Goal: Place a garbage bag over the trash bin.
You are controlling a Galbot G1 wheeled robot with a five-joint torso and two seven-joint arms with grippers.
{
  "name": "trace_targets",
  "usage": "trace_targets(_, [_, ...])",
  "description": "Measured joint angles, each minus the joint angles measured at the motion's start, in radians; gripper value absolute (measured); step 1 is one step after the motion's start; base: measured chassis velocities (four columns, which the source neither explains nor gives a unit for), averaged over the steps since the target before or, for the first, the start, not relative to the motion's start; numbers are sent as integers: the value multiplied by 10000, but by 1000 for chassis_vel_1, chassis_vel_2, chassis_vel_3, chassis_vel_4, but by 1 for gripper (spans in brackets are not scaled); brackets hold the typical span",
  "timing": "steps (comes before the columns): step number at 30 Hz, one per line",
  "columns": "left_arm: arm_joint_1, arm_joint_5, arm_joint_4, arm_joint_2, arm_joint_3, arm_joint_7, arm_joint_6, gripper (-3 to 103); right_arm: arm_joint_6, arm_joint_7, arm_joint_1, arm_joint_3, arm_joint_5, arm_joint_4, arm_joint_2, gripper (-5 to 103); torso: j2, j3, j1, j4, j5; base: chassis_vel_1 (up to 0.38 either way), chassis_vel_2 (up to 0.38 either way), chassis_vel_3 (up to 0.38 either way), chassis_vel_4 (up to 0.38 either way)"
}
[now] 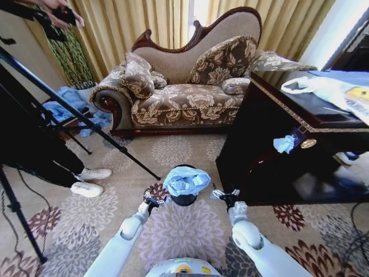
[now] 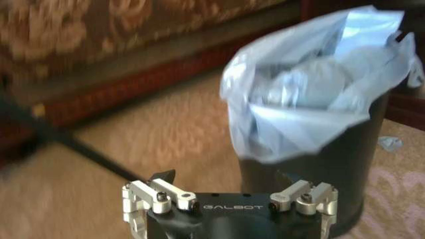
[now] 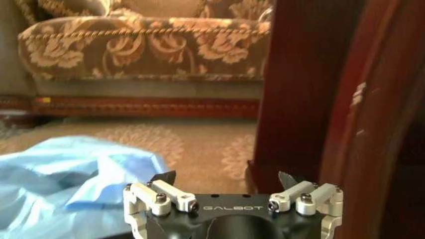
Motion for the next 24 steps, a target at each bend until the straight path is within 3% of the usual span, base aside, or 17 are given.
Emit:
trace_targets(1, [-99, 340, -184, 166, -144, 445, -213, 100, 20, -115, -204, 285, -7, 130, -27, 100, 0, 0, 0, -1, -4, 0, 0, 0, 0])
trace_targets(3, [-197, 538, -325, 315, -212, 754, -347, 100, 30, -192, -354, 496, -3, 236, -60, 100, 0, 0, 0, -3, -3, 0, 0, 0, 0])
trace_targets(5, [-500, 535, -795, 806, -224, 1661, -532, 100, 64, -388, -662, 949, 50, 524, -57, 100, 0, 1, 0, -1, -5, 0, 0, 0, 0])
trace_targets(6, [-500, 535, -795, 806, -224, 1661, -532, 100, 64, -388, -662, 949, 50, 524, -57, 100, 0, 1, 0, -1, -5, 0, 0, 0, 0])
trace_targets(9, [-1108, -168, -1204, 1503, 18, 2443, -455, 100, 231, -945, -1049, 1604, 323, 797, 191, 100, 0, 0, 0, 0, -3, 0, 0, 0, 0])
trace_targets(11, [-1336, -449, -1259, 1679, 129, 2588, -357, 100, 323, -1241, -1149, 1795, 452, 825, 277, 100, 0, 0, 0, -2, -1, 0, 0, 0, 0])
trace_targets(13, [-2074, -1198, -1266, 2037, 471, 2929, 43, 100, 562, -2461, -1500, 2461, 992, 907, 544, 100, 0, 1, 1, -2, -4, 0, 0, 0, 0])
trace_targets(14, [-2074, -1198, -1266, 2037, 471, 2929, 43, 100, 562, -2461, -1500, 2461, 992, 907, 544, 100, 0, 1, 1, -2, -4, 0, 0, 0, 0])
trace_targets(18, [-3292, -1702, -502, 2241, 1123, 3454, 167, 100, 889, -4160, -1837, 2899, 1521, 799, 940, 100, 0, 1, 0, -2, -4, 0, 0, 0, 0])
trace_targets(24, [-4808, -1853, 789, 2134, 2302, 4238, -187, 100, 1007, -4599, -1837, 2900, 1424, 717, 1332, 100, -2, 1, 1, -2, -3, 0, 0, 0, 0])
